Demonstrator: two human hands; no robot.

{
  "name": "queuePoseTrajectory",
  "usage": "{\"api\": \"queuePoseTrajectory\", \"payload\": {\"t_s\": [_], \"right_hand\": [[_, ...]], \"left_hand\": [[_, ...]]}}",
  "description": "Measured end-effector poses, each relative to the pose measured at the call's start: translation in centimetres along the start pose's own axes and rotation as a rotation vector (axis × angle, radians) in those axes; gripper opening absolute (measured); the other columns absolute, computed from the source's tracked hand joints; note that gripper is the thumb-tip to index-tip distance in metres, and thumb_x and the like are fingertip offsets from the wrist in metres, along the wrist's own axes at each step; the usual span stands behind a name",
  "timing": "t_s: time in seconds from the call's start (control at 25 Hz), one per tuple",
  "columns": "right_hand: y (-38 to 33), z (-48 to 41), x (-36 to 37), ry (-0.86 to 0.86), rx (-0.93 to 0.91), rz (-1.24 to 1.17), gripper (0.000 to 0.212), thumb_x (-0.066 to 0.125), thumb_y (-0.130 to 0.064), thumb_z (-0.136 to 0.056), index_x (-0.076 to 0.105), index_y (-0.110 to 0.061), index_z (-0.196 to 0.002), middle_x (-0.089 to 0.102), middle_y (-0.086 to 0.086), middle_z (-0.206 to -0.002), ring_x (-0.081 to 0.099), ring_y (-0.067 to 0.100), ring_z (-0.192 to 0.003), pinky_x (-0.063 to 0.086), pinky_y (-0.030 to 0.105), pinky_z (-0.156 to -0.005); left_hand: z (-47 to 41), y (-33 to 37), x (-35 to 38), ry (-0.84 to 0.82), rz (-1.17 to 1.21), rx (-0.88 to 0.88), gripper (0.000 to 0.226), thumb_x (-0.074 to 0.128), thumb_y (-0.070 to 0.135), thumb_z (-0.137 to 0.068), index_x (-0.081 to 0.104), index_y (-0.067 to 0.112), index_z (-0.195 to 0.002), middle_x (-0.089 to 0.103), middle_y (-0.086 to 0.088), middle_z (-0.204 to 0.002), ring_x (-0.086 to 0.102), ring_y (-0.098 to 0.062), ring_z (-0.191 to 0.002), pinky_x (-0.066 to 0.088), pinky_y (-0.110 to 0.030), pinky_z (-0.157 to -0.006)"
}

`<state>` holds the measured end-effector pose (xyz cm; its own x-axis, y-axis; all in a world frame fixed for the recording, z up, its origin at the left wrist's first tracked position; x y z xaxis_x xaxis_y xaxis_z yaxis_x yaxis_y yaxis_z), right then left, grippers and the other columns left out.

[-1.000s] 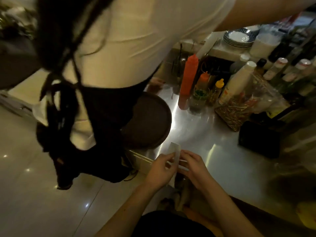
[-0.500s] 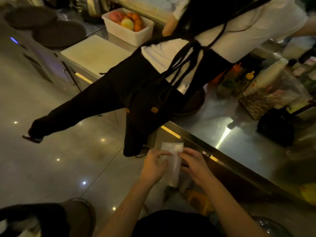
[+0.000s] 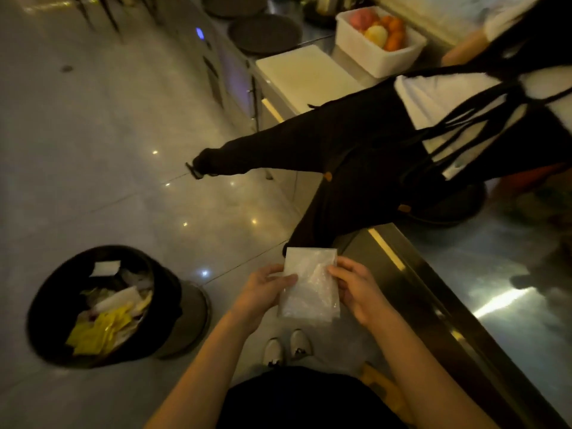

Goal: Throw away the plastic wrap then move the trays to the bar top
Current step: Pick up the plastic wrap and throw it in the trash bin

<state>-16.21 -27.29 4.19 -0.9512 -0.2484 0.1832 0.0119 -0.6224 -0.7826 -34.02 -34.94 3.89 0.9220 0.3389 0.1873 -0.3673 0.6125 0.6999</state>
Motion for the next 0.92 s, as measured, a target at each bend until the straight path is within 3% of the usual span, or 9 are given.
{"api": "queuePoseTrajectory", "payload": {"t_s": [0.16,0.32,0.48,0.6,0.76,0.92], "right_hand": [[1.1,-2.0,5.4,-0.156,0.084,0.088,0.021,0.058,-0.006,-0.091,0.066,-0.007,-0.111,0.069,0.014,-0.097,0.067,0.025,-0.082,0.056,0.036,-0.069],[2.2,-2.8,10.5,-0.322,0.148,0.194,0.014,0.059,-0.012,-0.092,0.067,-0.011,-0.103,0.070,0.012,-0.097,0.069,0.024,-0.081,0.057,0.030,-0.059],[3.7,-2.6,14.7,-0.531,0.186,0.409,0.012,0.064,-0.017,-0.090,0.066,-0.015,-0.101,0.072,0.006,-0.096,0.071,0.022,-0.085,0.057,0.033,-0.063],[4.9,-2.4,17.3,-0.676,0.189,0.573,0.015,0.066,-0.010,-0.087,0.064,-0.018,-0.100,0.073,0.001,-0.093,0.071,0.018,-0.085,0.057,0.031,-0.063],[5.9,-2.0,21.0,-0.731,0.102,0.687,0.019,0.067,-0.004,-0.085,0.063,-0.018,-0.096,0.071,0.006,-0.096,0.070,0.019,-0.085,0.058,0.031,-0.062],[7.5,-1.7,25.4,-0.661,0.040,0.695,0.018,0.067,-0.004,-0.085,0.062,-0.015,-0.098,0.070,0.012,-0.101,0.069,0.025,-0.089,0.059,0.036,-0.063]], "left_hand": [[2.2,-1.8,-4.7,0.156,0.120,0.057,0.026,0.067,0.011,-0.086,0.069,-0.001,-0.109,0.074,-0.020,-0.104,0.070,-0.030,-0.092,0.056,-0.038,-0.076],[4.8,-2.8,-8.2,0.432,0.163,0.144,0.015,0.068,0.006,-0.084,0.073,0.001,-0.098,0.075,-0.017,-0.092,0.072,-0.031,-0.083,0.058,-0.043,-0.077],[7.3,-4.8,-10.5,0.668,0.290,0.207,0.018,0.069,0.006,-0.084,0.072,0.001,-0.102,0.076,-0.014,-0.092,0.074,-0.024,-0.082,0.060,-0.035,-0.071],[8.7,-6.9,-12.0,0.804,0.415,0.209,0.024,0.070,0.004,-0.083,0.070,-0.001,-0.107,0.076,-0.015,-0.093,0.073,-0.024,-0.082,0.060,-0.033,-0.072],[10.1,-8.7,-13.4,0.820,0.526,0.176,0.021,0.069,0.014,-0.086,0.072,0.002,-0.103,0.077,-0.012,-0.089,0.074,-0.019,-0.076,0.057,-0.028,-0.062],[11.4,-9.6,-17.2,0.753,0.585,0.137,0.020,0.071,0.018,-0.085,0.072,0.006,-0.100,0.077,-0.008,-0.087,0.074,-0.018,-0.079,0.059,-0.030,-0.067]]}}
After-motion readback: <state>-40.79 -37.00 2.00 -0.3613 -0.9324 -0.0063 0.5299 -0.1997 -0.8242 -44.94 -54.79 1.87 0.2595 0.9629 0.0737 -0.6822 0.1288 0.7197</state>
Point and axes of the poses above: each hand's wrist, its own z-axis away from the middle knuckle, its own x-axis out of the palm, y = z × x, the point moved 2 cm from there along -z, towards the middle knuckle
